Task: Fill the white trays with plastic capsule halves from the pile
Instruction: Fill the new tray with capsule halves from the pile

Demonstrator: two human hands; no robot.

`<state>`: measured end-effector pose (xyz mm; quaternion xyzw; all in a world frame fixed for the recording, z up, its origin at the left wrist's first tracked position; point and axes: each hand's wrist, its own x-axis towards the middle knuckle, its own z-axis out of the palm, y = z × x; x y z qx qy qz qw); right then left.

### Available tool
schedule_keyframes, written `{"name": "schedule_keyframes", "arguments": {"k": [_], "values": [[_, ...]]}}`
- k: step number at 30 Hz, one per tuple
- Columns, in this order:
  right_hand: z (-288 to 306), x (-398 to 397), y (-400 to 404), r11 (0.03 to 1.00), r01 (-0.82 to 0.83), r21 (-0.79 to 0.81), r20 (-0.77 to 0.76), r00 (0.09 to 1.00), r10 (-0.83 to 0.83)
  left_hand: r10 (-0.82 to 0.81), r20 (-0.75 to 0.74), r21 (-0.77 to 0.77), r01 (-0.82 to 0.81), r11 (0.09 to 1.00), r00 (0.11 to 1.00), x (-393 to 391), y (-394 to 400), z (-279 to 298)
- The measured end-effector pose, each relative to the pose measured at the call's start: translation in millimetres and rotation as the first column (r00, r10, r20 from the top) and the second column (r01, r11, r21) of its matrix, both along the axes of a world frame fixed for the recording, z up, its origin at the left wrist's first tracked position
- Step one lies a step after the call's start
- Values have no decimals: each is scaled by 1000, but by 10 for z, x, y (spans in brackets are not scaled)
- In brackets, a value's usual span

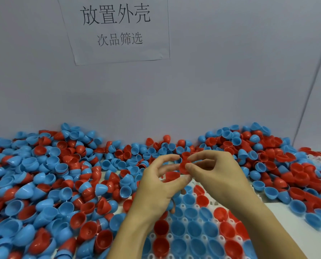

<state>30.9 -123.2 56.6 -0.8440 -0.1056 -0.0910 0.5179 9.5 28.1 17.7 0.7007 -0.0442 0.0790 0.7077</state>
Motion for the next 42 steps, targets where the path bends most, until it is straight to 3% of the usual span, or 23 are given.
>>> {"name": "schedule_keyframes", "arguments": {"k": [5, 14, 18, 21, 24, 26, 32, 37, 39, 42], "values": [[-15, 50, -60, 994, 69, 79, 41, 997, -72, -2, -70, -171, -10, 985, 998, -13, 18, 45], [-63, 71, -47, 984, 67, 164, 74, 994, -80, -170, -144, -204, 139, 969, 975, -52, 33, 64], [-65, 70, -51, 975, 61, 216, 72, 994, -78, -78, -119, -182, 55, 982, 990, -28, 2, 61], [-45, 62, -119, 998, 10, 54, 145, 989, -18, 34, -76, -145, -45, 988, 997, 5, 19, 41], [-15, 23, -143, 979, -156, -135, 69, 984, 166, 13, -28, -57, -15, 998, 1000, 1, 39, 14], [-10, 9, -133, 960, -167, -226, 59, 981, 185, -15, -18, -1, 15, 1000, 1000, -5, 34, 11], [2, 24, -149, 951, -87, -297, 86, 989, 117, -68, -3, 120, 68, 990, 998, 5, -11, 16], [82, 145, -362, 941, 82, -329, 102, 993, -51, 30, -81, 51, -26, 998, 996, 43, 1, -19], [87, 217, -441, 892, 93, -443, 28, 996, -90, 59, -134, 38, -54, 998, 989, 56, 13, -37], [10, 288, -432, 745, 46, -665, -62, 991, -117, 68, -222, -44, -80, 996, 973, 32, 9, -5]]}}
